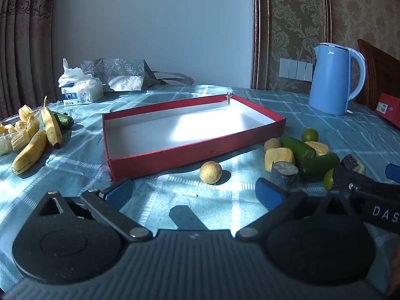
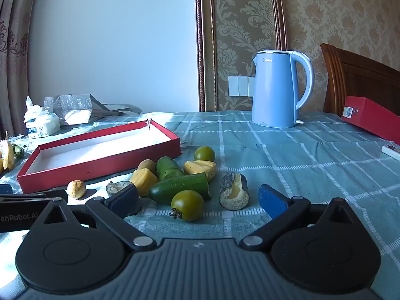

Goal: Organize fruits

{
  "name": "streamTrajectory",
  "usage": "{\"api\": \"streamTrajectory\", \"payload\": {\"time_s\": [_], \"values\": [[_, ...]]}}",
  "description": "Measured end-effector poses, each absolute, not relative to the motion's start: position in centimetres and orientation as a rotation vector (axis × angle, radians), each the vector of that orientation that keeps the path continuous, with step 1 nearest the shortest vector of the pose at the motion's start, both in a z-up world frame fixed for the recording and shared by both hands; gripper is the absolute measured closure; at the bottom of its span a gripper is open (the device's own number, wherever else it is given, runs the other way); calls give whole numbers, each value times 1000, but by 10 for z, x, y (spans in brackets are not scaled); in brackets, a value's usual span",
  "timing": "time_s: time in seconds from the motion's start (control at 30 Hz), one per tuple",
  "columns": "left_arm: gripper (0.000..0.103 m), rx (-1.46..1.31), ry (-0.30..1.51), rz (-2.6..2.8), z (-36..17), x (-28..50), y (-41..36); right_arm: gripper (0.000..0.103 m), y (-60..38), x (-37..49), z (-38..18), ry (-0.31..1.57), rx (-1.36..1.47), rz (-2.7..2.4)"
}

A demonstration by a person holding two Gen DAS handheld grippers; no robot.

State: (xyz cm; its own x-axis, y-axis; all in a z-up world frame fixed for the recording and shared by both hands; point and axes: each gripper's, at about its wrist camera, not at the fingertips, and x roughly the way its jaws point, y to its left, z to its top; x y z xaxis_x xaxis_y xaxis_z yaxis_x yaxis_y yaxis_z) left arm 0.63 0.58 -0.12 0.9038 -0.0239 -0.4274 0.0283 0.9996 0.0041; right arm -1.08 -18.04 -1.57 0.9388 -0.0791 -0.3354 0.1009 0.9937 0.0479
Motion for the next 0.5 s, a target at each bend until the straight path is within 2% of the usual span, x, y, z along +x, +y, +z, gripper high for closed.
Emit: {"api": "streamTrajectory", "payload": {"time_s": [0.5], "values": [[0,8,444,-28,-1,7,6,0,-180,-12,-15,332,71,-86]]}}
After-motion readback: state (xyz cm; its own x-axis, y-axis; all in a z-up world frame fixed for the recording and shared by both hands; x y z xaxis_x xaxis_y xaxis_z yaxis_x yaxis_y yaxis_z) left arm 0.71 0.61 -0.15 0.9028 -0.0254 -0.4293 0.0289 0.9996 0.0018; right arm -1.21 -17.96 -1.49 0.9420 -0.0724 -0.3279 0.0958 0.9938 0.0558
